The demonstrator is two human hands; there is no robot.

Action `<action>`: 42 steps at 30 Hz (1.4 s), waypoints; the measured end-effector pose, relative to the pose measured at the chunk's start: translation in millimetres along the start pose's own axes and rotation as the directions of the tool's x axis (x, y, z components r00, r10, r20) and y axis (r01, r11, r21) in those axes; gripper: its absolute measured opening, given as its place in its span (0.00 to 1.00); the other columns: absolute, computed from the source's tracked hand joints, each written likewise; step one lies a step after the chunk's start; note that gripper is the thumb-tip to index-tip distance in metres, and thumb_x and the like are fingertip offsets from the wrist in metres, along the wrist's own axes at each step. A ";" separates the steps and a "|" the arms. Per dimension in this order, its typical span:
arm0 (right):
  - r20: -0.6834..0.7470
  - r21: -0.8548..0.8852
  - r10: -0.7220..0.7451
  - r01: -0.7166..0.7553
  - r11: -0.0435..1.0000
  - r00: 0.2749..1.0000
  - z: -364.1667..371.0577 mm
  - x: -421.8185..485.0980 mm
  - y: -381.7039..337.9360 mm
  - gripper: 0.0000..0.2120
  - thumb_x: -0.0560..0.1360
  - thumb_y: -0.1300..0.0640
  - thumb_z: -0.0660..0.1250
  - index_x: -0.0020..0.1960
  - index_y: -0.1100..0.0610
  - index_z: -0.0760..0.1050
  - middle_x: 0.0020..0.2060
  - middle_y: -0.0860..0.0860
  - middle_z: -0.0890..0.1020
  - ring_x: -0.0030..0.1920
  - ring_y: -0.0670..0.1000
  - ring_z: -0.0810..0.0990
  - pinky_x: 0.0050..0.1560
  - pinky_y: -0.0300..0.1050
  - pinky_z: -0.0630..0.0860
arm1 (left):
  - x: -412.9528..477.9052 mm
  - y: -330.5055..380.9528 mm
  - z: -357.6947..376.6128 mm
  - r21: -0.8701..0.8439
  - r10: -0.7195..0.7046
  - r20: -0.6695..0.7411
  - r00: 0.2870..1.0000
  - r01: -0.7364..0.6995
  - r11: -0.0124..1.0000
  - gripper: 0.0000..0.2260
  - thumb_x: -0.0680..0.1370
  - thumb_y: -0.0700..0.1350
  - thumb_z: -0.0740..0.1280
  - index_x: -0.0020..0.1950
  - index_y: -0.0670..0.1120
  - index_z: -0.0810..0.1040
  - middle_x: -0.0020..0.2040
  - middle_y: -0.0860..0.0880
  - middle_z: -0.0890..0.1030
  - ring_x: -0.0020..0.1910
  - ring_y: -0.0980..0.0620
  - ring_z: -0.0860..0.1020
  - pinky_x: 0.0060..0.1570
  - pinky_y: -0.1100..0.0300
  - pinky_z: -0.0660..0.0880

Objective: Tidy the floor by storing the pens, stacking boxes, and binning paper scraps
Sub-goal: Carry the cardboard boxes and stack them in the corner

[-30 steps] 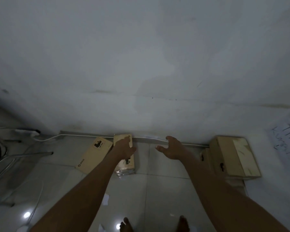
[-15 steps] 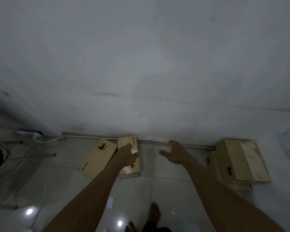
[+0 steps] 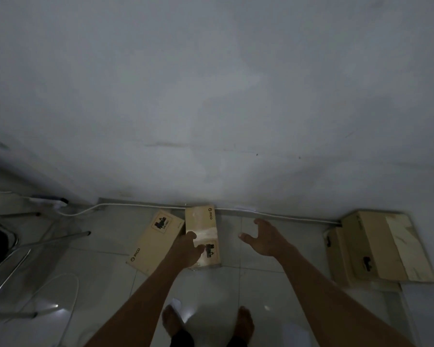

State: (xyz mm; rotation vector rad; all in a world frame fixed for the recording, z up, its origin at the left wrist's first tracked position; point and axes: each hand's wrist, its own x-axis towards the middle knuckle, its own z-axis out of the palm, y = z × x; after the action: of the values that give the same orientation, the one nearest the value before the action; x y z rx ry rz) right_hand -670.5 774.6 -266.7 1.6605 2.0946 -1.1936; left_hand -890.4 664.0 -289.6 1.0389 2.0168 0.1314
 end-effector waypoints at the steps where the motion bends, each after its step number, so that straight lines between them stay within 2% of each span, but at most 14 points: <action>1: -0.002 0.019 0.008 -0.008 1.000 1.000 4.2 5.2 -1.0 0.42 0.73 0.34 0.64 0.77 0.58 0.55 0.75 0.55 0.60 0.74 0.56 0.62 0.72 0.52 0.62 | 6.8 -4.7 -1.0 -0.002 -0.005 0.002 1.000 0.005 1.000 0.20 0.78 0.50 0.64 0.67 0.41 0.70 0.64 0.43 0.75 0.61 0.45 0.75 0.60 0.54 0.72; 7: 0.043 0.060 0.078 -0.080 0.995 0.996 37.9 38.8 -5.7 0.43 0.73 0.34 0.63 0.77 0.57 0.53 0.76 0.54 0.58 0.74 0.56 0.60 0.72 0.54 0.61 | 45.4 -40.0 2.7 -0.025 0.011 0.039 0.999 -0.010 1.000 0.17 0.78 0.48 0.63 0.63 0.39 0.72 0.58 0.39 0.78 0.54 0.40 0.79 0.52 0.49 0.77; 10: 0.071 0.059 0.099 -0.103 0.993 0.993 59.7 62.3 -4.1 0.43 0.74 0.34 0.62 0.78 0.58 0.52 0.77 0.54 0.57 0.75 0.56 0.59 0.73 0.54 0.61 | 67.2 -65.5 9.1 -0.003 0.006 0.022 1.000 -0.006 1.000 0.21 0.78 0.46 0.65 0.69 0.42 0.67 0.59 0.42 0.77 0.46 0.49 0.77 0.43 0.58 0.75; 12: 0.085 0.060 0.110 -0.115 0.992 0.990 73.4 77.1 -0.8 0.43 0.74 0.34 0.62 0.78 0.58 0.51 0.77 0.54 0.57 0.75 0.56 0.59 0.73 0.54 0.60 | 81.4 -80.5 14.7 -0.034 -0.037 -0.021 0.999 0.036 0.999 0.26 0.77 0.47 0.66 0.72 0.42 0.63 0.60 0.43 0.76 0.48 0.51 0.74 0.47 0.59 0.73; 15: 0.100 0.056 0.130 -0.136 0.989 0.986 96.2 104.0 7.0 0.43 0.74 0.35 0.62 0.78 0.58 0.51 0.76 0.55 0.57 0.74 0.57 0.60 0.73 0.55 0.60 | 109.7 -98.0 28.6 -0.042 -0.097 -0.010 0.995 0.097 0.994 0.26 0.76 0.49 0.66 0.71 0.42 0.65 0.62 0.41 0.75 0.58 0.44 0.75 0.57 0.49 0.76; 18: 0.111 0.048 0.136 -0.142 0.989 0.985 121.4 140.3 17.9 0.43 0.74 0.35 0.63 0.77 0.58 0.51 0.76 0.56 0.58 0.74 0.58 0.61 0.72 0.56 0.62 | 147.4 -115.6 47.0 -0.059 -0.129 0.024 0.991 0.130 0.990 0.23 0.77 0.50 0.65 0.69 0.41 0.67 0.61 0.40 0.75 0.58 0.40 0.76 0.57 0.44 0.76; 25: 0.121 0.019 0.126 -0.129 0.991 0.985 188.0 225.6 49.3 0.42 0.74 0.36 0.64 0.76 0.59 0.53 0.74 0.58 0.62 0.72 0.59 0.64 0.70 0.57 0.66 | 227.4 -158.6 102.2 -0.077 -0.163 0.059 0.985 0.167 0.983 0.22 0.77 0.48 0.63 0.69 0.39 0.67 0.61 0.39 0.76 0.56 0.40 0.78 0.52 0.49 0.78; 30: 0.129 0.040 0.115 -0.121 0.992 0.985 239.4 281.3 71.2 0.43 0.73 0.37 0.65 0.76 0.59 0.52 0.73 0.59 0.62 0.71 0.60 0.65 0.68 0.58 0.67 | 266.8 -191.6 148.9 -0.102 -0.139 0.063 0.988 0.145 0.984 0.27 0.78 0.45 0.64 0.75 0.44 0.60 0.71 0.41 0.68 0.68 0.41 0.70 0.63 0.45 0.73; 33: 0.118 0.075 0.105 -0.114 0.991 0.987 267.8 307.7 78.7 0.43 0.73 0.37 0.65 0.76 0.59 0.50 0.74 0.59 0.61 0.71 0.60 0.64 0.68 0.58 0.67 | 293.2 -201.3 171.5 -0.287 -0.097 0.060 0.993 0.110 0.952 0.23 0.78 0.41 0.63 0.72 0.41 0.63 0.67 0.44 0.72 0.65 0.45 0.72 0.59 0.52 0.75; 35: 0.103 0.118 0.104 -0.116 0.986 0.989 282.8 321.2 81.1 0.44 0.73 0.37 0.65 0.77 0.58 0.47 0.75 0.58 0.59 0.72 0.61 0.63 0.69 0.58 0.66 | 265.2 -225.0 220.8 -0.186 -0.316 -0.046 0.948 0.303 0.935 0.15 0.81 0.40 0.58 0.68 0.39 0.67 0.62 0.44 0.74 0.59 0.46 0.75 0.55 0.54 0.74; 36: 0.095 0.149 0.102 -0.115 0.982 0.990 288.5 326.8 81.8 0.45 0.73 0.37 0.65 0.77 0.56 0.45 0.76 0.57 0.57 0.72 0.60 0.63 0.69 0.58 0.66 | 236.7 -237.8 237.9 -0.152 -0.440 0.012 0.898 0.437 0.887 0.14 0.82 0.39 0.54 0.66 0.37 0.69 0.62 0.40 0.75 0.58 0.44 0.75 0.56 0.51 0.73; 37: 0.091 0.183 0.099 -0.114 0.976 0.991 294.3 332.8 83.7 0.45 0.73 0.37 0.65 0.77 0.55 0.43 0.76 0.56 0.56 0.72 0.60 0.63 0.69 0.58 0.65 | 230.3 -245.8 258.3 -0.217 -0.451 0.056 0.891 0.452 0.865 0.14 0.83 0.38 0.52 0.65 0.36 0.69 0.62 0.37 0.74 0.58 0.41 0.75 0.57 0.50 0.72; 40: 0.100 0.278 0.084 -0.109 0.954 0.991 307.8 345.7 87.7 0.45 0.75 0.37 0.63 0.78 0.51 0.40 0.77 0.54 0.53 0.72 0.59 0.63 0.67 0.56 0.65 | 267.6 -230.5 241.0 -0.010 -0.335 0.001 0.942 0.335 0.942 0.15 0.83 0.42 0.52 0.69 0.40 0.64 0.66 0.41 0.72 0.64 0.43 0.72 0.63 0.49 0.69; 42: 0.116 0.333 0.085 -0.120 0.935 0.990 316.7 349.1 88.8 0.41 0.75 0.37 0.62 0.77 0.50 0.42 0.76 0.54 0.56 0.70 0.59 0.66 0.66 0.55 0.67 | 306.5 -194.5 217.2 -0.473 -0.232 -0.055 0.971 0.179 0.863 0.17 0.79 0.43 0.63 0.66 0.41 0.69 0.61 0.43 0.76 0.59 0.44 0.76 0.58 0.46 0.76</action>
State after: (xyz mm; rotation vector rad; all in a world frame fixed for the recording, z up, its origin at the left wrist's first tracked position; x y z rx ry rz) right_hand -807.3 806.8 -725.4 1.7790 1.7937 -1.6405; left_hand -947.4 698.1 -707.4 0.5154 2.0387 0.5428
